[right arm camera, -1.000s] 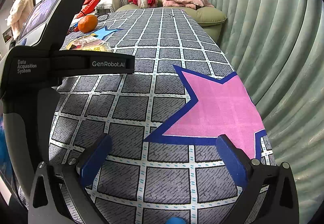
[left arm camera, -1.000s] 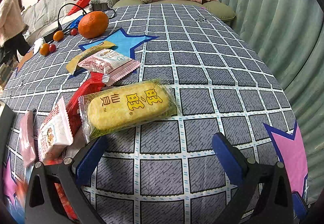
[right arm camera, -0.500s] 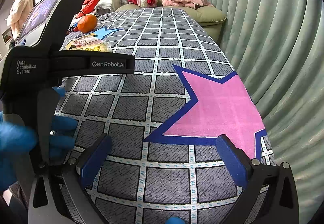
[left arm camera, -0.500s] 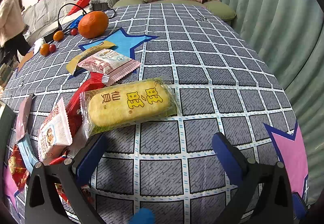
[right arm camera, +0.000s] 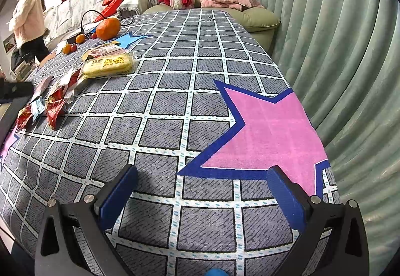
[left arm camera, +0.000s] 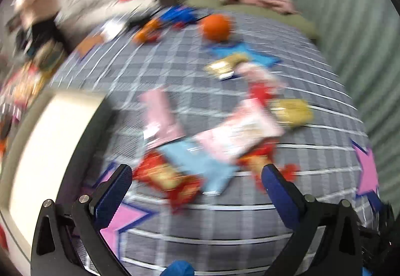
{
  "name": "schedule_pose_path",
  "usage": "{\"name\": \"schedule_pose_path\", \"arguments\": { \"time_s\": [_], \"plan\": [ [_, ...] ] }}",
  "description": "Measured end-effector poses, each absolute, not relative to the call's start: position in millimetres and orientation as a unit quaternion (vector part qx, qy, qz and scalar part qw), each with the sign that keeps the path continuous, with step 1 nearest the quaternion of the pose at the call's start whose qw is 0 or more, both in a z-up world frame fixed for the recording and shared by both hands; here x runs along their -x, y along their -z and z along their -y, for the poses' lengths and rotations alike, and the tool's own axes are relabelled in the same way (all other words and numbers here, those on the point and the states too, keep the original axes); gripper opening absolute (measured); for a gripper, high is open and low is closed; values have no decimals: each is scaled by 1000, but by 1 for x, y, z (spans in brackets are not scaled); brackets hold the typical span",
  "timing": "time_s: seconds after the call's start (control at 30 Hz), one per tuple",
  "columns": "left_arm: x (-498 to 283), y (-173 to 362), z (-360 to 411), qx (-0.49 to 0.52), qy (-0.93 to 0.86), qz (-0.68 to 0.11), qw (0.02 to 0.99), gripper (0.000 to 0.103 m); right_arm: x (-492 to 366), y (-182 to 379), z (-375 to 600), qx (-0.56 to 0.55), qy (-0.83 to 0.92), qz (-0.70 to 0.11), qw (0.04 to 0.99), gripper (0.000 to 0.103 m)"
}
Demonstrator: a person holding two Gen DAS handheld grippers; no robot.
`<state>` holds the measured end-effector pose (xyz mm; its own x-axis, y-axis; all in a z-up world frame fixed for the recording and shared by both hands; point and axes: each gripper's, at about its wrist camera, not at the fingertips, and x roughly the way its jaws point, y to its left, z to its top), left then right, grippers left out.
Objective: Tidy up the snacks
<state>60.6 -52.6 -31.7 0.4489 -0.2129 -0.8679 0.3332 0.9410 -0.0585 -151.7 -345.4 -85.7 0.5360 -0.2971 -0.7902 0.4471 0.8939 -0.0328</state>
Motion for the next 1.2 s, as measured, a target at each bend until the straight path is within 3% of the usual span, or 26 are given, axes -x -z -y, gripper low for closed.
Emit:
{"name": "schedule_pose_path", "arguments": {
  "time_s": [0.17, 0.5, 0.67, 0.93, 1.2],
  "plan": [
    [-80, 63, 25, -12, 136, -561, 817, 103, 149, 86, 346, -90, 215, -439, 868, 103],
    [-62, 70, 28, -81, 130, -528, 835, 103, 108, 80, 344, -130, 190, -524, 820, 103],
    [-80, 73, 34, -77, 117, -561, 816, 103, 58, 70, 344, -233, 144, -513, 814, 103],
    [-85, 72, 33, -54, 105, -577, 808, 103, -36, 77, 364, -377, 211, -476, 766, 103],
    [-83, 70, 27, -44, 123, -573, 809, 103, -77, 82, 333, -216, 232, -523, 791, 103]
  ]
}}
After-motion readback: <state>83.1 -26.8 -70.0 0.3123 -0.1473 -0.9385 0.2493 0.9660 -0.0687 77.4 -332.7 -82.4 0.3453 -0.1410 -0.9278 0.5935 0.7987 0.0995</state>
